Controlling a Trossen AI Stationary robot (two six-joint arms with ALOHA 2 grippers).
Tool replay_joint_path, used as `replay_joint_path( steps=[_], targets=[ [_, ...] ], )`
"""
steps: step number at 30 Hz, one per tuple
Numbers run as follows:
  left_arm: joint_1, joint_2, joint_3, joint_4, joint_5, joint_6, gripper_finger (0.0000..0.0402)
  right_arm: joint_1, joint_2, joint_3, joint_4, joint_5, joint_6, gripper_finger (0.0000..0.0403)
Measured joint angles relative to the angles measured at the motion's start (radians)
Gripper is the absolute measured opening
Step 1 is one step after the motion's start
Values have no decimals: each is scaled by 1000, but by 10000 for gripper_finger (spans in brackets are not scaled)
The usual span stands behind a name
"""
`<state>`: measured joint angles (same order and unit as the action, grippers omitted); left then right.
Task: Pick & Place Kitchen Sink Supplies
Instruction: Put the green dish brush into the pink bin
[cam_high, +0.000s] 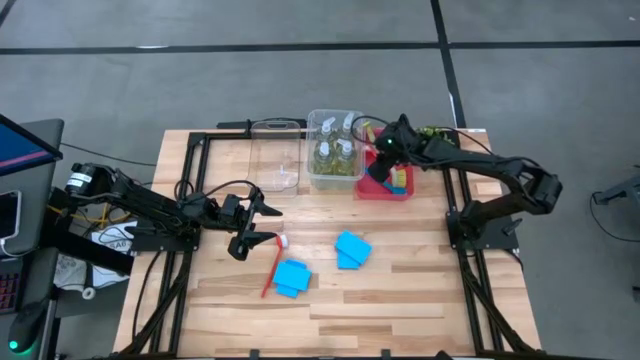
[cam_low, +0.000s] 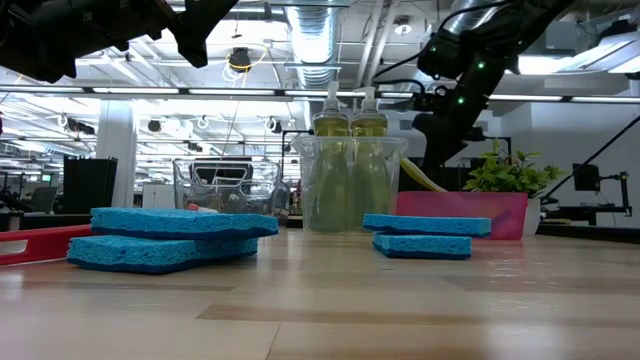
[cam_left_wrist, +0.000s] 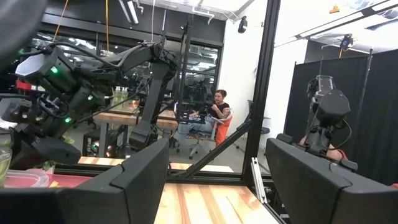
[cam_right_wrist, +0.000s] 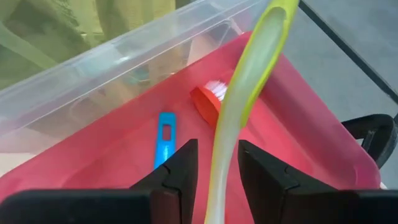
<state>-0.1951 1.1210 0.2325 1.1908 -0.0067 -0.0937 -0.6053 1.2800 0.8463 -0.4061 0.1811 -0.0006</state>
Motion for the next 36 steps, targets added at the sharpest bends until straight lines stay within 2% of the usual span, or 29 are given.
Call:
replay_joint_path(
  steps=[10,22,30,36],
  targets=[
    [0,0,0,0,0,0,269,-14,3,0,39,1,2,107],
    [0,0,0,0,0,0,269,-46,75,0,105,-22,-7,107],
    [0,0,0,0,0,0,269,-49,59,0,119,105,-1,107],
    [0,0,0,0,0,0,269,-37,48,0,122,113,1,107]
  ],
)
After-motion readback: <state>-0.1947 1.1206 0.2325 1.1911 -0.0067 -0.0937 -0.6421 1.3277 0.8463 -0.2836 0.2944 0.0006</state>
